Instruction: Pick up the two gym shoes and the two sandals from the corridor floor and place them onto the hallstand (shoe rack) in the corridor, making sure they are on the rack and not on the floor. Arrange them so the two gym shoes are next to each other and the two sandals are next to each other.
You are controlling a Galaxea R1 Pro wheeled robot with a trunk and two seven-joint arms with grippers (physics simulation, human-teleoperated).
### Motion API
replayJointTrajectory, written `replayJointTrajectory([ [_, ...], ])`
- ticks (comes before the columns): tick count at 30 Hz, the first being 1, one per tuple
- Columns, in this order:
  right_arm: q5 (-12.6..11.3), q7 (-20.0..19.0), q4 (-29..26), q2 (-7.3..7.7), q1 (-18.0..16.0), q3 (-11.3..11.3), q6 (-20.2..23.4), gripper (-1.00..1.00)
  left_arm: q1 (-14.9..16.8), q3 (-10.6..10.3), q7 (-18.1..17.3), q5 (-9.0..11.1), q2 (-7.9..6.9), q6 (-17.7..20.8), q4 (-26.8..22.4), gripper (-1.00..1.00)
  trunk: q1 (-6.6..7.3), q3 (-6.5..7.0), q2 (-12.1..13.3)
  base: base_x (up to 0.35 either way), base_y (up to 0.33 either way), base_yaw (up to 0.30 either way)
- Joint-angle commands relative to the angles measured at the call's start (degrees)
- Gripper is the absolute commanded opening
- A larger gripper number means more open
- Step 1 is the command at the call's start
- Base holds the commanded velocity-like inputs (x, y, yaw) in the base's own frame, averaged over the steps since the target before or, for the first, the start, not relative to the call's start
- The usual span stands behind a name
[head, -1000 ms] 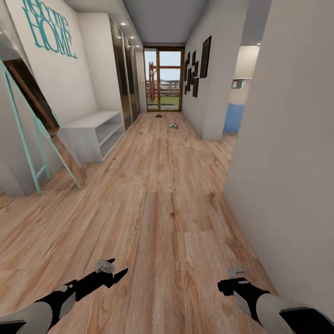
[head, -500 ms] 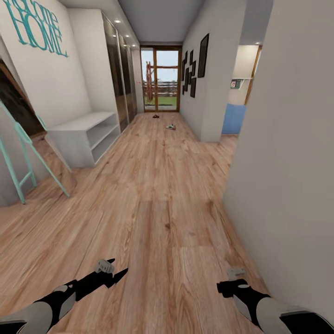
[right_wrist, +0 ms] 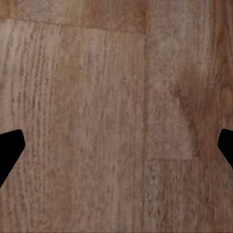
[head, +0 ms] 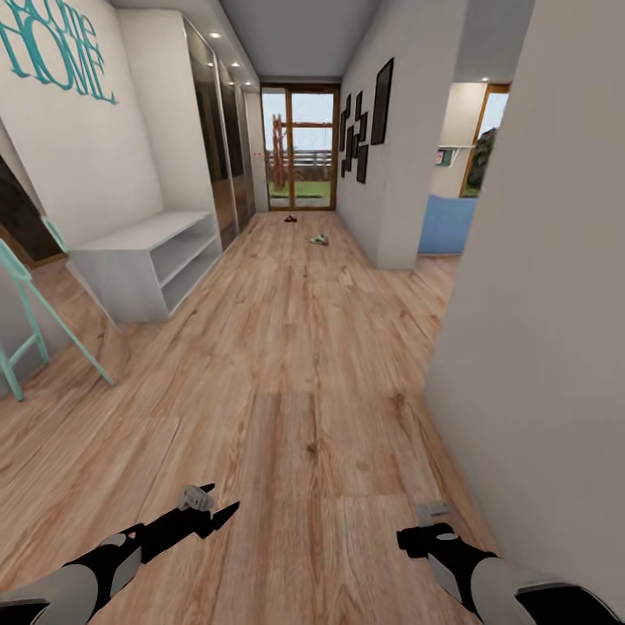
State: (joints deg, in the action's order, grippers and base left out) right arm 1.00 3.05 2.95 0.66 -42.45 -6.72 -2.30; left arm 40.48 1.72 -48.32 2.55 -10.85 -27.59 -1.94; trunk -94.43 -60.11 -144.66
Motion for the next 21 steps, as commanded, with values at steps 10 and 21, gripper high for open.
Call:
replayJointTrajectory([
  [10,0.14,0.12,0.21,-0.13,0.07,-0.41,-0.25,1.00,0.04,0.13,-0.37,0.26,0.00,0.08,0.09,1.00,-0.02,-0.06,-0.02,0.350,0.012,0.000],
  [21,0.18,0.06,0.21,-0.15,0.25,-0.42,-0.28,1.00,0.04,0.13,-0.37,0.26,0.03,0.08,0.09,1.00,-0.02,-0.06,-0.02,0.350,0.069,0.083],
])
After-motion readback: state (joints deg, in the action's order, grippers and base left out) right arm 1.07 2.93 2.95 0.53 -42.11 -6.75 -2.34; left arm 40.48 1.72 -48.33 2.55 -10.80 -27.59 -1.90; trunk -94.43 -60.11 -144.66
